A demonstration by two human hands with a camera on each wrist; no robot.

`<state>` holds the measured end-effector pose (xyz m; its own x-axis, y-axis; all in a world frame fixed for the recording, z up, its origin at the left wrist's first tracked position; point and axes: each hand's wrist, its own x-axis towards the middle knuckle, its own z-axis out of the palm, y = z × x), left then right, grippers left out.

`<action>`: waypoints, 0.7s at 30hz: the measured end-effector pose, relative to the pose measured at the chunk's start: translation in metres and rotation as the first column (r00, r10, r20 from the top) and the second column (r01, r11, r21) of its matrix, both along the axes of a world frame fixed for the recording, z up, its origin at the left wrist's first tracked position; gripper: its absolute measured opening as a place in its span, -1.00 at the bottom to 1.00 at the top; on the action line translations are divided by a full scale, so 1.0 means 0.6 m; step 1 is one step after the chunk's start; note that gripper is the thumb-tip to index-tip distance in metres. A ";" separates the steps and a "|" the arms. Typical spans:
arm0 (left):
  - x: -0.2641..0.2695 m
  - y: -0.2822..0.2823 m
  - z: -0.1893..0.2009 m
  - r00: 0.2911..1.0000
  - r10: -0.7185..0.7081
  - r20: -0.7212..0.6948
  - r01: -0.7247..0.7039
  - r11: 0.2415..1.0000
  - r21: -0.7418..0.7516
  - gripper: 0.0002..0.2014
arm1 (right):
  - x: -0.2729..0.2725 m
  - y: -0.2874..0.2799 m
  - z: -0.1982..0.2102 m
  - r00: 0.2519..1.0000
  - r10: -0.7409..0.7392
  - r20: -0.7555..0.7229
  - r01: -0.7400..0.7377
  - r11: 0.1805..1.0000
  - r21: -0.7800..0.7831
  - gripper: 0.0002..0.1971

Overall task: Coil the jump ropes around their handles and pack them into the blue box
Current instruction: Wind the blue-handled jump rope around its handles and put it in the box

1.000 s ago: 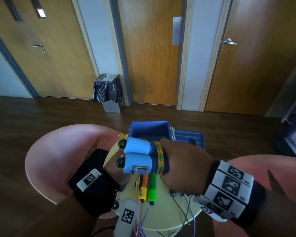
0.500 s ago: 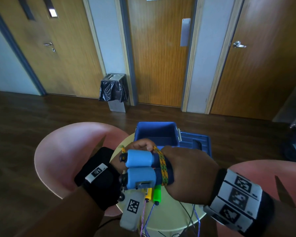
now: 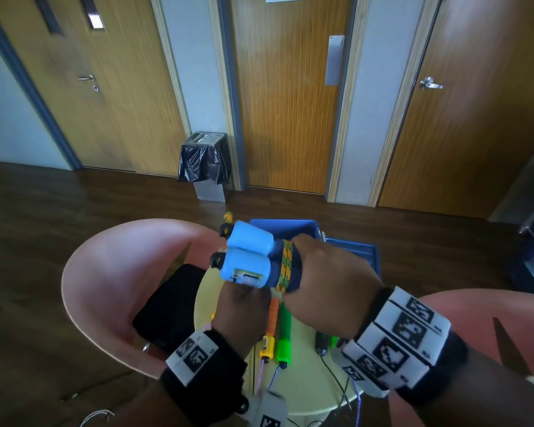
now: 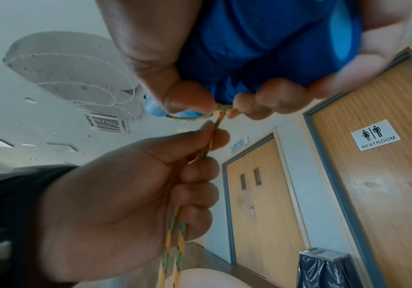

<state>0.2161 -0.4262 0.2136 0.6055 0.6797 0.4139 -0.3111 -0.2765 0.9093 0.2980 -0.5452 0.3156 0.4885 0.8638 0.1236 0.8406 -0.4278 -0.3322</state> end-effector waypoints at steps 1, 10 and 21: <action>-0.003 -0.013 0.010 0.997 0.015 -0.079 -0.021 0.997 -0.078 -0.68 | 0.002 0.004 0.000 1.000 -0.011 -0.007 0.011 1.000 -0.002 -0.68; -0.028 -0.046 -0.013 0.902 -0.148 -0.405 0.148 0.988 -0.032 -0.71 | 0.059 0.040 -0.025 0.984 -0.148 0.098 0.156 0.985 -0.079 -0.67; -0.041 0.000 0.033 0.656 -0.052 -0.753 0.473 0.805 0.357 -0.74 | 0.060 0.056 -0.098 0.967 -0.032 0.251 0.116 0.937 -0.330 -0.75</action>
